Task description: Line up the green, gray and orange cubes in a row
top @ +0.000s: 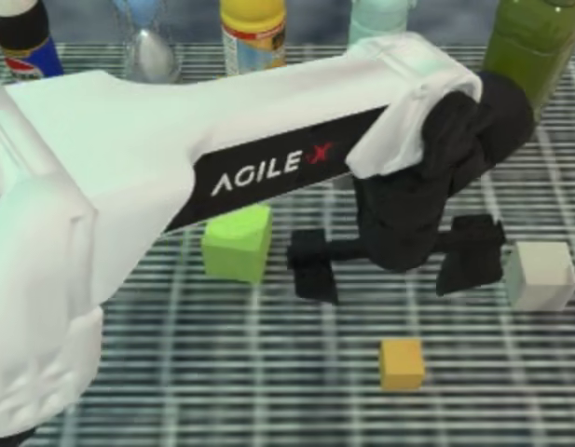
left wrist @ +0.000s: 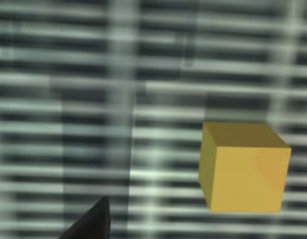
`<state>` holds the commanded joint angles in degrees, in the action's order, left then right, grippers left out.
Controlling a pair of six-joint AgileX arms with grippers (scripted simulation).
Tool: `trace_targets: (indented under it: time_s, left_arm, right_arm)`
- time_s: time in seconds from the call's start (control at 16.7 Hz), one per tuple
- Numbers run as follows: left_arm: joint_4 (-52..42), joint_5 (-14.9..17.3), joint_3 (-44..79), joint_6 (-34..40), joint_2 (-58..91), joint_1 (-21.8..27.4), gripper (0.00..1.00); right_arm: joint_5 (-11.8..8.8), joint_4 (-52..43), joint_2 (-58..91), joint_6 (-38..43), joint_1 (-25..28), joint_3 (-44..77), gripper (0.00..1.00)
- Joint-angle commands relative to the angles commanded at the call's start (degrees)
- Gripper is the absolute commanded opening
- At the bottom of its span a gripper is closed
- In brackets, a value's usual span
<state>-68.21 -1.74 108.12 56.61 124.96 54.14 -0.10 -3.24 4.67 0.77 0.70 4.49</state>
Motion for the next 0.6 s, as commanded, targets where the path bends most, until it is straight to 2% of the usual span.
trace_targets:
  time_s: [0.24, 0.6]
  left_arm:
    - [8.2, -0.4, -13.6, -3.2, -15.2, -7.8, 1.0]
    - [26.0, -0.5, -44.6, -14.2, -51.6, -24.1, 1.0]
  right_arm:
    - [0.0, -7.6, 12.5, 1.7, 1.4, 10.5, 1.0]
    - [0.2, -23.8, 43.6, 4.9, 4.2, 31.1, 1.0]
